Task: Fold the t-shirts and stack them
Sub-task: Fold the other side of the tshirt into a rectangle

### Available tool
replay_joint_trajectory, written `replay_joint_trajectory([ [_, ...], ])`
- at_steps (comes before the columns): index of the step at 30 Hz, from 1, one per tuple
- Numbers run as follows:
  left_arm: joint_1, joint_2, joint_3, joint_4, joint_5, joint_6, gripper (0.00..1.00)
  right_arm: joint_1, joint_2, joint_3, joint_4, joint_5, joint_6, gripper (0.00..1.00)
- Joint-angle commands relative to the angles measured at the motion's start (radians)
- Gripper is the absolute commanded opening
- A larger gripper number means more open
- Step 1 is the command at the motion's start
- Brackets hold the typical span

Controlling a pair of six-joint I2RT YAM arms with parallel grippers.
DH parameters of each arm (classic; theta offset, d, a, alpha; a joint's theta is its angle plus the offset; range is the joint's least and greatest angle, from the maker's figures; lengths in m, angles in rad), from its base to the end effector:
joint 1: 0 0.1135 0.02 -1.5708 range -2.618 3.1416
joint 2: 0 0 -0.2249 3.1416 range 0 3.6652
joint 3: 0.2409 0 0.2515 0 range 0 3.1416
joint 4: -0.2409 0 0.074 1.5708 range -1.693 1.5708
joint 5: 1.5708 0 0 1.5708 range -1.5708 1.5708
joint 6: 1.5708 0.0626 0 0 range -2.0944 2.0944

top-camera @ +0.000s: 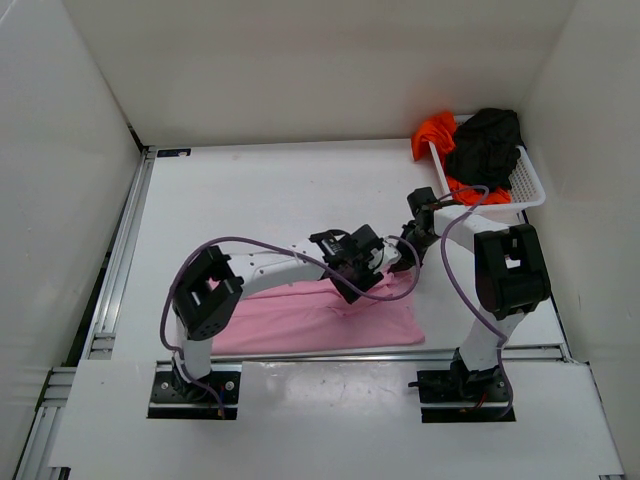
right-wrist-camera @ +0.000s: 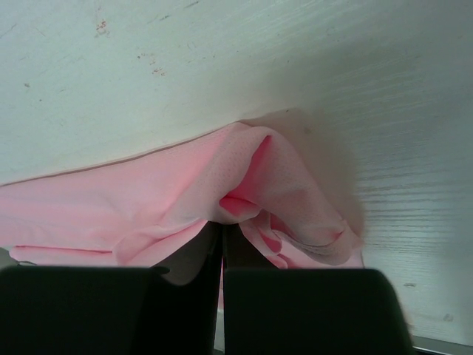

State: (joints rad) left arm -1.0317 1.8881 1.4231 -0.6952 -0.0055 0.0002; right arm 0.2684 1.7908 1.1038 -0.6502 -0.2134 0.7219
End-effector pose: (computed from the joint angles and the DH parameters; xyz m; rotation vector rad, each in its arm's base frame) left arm 0.2005 -0.3344 0.1460 1.3645 2.4088 -0.2777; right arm 0.3120 0.0996 0.0930 0.6386 2.9359 0.4506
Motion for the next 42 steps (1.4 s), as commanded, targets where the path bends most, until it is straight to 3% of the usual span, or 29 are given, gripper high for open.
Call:
replay_joint_trajectory([
  [1, -0.005, 0.022, 0.023, 0.032, 0.015, 0.000, 0.59, -0.003, 0.002, 0.024, 0.015, -0.021, -0.015, 0.00],
  [6, -0.005, 0.032, 0.005, 0.072, -0.063, 0.000, 0.55, -0.003, 0.002, 0.024, 0.024, -0.030, -0.015, 0.00],
  [10, -0.005, 0.032, -0.013, 0.083, -0.083, 0.000, 0.45, -0.003, 0.002, 0.024, 0.024, -0.040, -0.015, 0.00],
  [16, -0.005, 0.032, -0.023, 0.083, -0.093, 0.000, 0.10, -0.003, -0.007, 0.014, 0.024, -0.040, -0.015, 0.00],
  [22, -0.005, -0.024, -0.044, 0.083, -0.140, 0.000, 0.10, -0.003, -0.059, -0.007, 0.014, -0.017, -0.015, 0.00],
  [31, 0.013, -0.142, -0.076, 0.000, -0.103, 0.000, 0.10, -0.003, -0.251, -0.114, -0.017, 0.017, -0.015, 0.00],
  [42, 0.004, -0.133, -0.124, -0.053, -0.070, 0.000, 0.13, 0.141, -0.422, -0.329, -0.026, 0.055, 0.094, 0.00],
])
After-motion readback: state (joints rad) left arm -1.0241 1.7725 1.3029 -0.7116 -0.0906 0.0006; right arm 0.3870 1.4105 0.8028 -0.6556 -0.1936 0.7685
